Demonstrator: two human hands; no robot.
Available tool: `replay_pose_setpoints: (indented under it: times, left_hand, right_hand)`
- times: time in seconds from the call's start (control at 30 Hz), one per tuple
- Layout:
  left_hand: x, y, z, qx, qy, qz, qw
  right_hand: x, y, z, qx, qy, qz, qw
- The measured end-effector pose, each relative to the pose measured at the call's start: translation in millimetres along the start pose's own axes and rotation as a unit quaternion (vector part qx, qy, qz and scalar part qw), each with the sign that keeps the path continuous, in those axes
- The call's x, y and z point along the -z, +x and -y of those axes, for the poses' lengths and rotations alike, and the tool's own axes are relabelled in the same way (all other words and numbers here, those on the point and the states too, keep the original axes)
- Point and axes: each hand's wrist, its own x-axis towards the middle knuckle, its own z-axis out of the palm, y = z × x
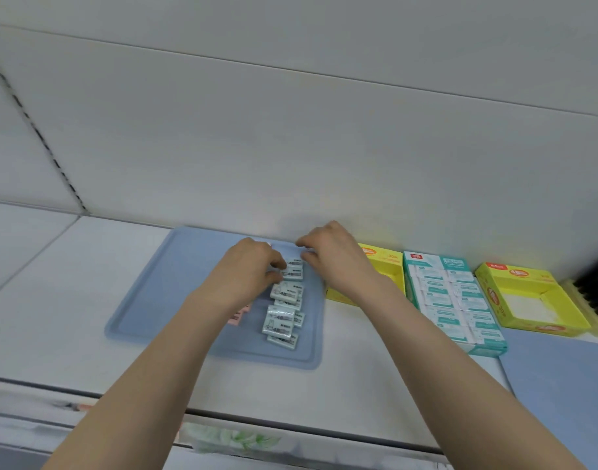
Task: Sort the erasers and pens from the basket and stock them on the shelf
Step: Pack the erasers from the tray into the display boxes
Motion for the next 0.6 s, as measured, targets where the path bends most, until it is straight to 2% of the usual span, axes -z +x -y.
replay_pose_setpoints:
  times: [0.1, 0.2, 0.33, 0.4, 0.47, 0.6]
  left_hand:
    - [-2.0, -0.1, 1.1, 0.0, -0.001, -0.01, 1.0]
    - [-3.3, 1.0, 2.7, -0.004, -0.002, -0.009, 1.0]
    - [-2.7, 8.7, -0.7, -0.019, 0.007, -0.011, 1.0]
    - [-3.2, 15.0, -5.8, -0.029, 0.016, 0.005, 0.999]
    - [-4.2, 21.0, -12.5, -0.041, 0.033, 0.032, 0.998]
    - [-5.3, 27.9, -17.9, -0.049, 0.04, 0.067, 0.996]
  right_hand:
    - [-11.5, 18.9, 5.1, 0.025, -0.057, 0.069, 0.996]
    - [-10.9, 22.1, 2.7, 0.004, 0.012, 0.066, 0.998]
    - [8.3, 10.0, -9.0, -0.055, 0.134, -0.026, 0.989]
    - [24.8, -4.9, -22.8, -0.113, 0.21, -0.091, 0.967]
    - [37.9, -27.2, -40.2, -0.16, 0.266, -0.117, 0.943]
    - [37.4, -65.1, -55.9, -0.2, 0.291, -0.016, 0.936]
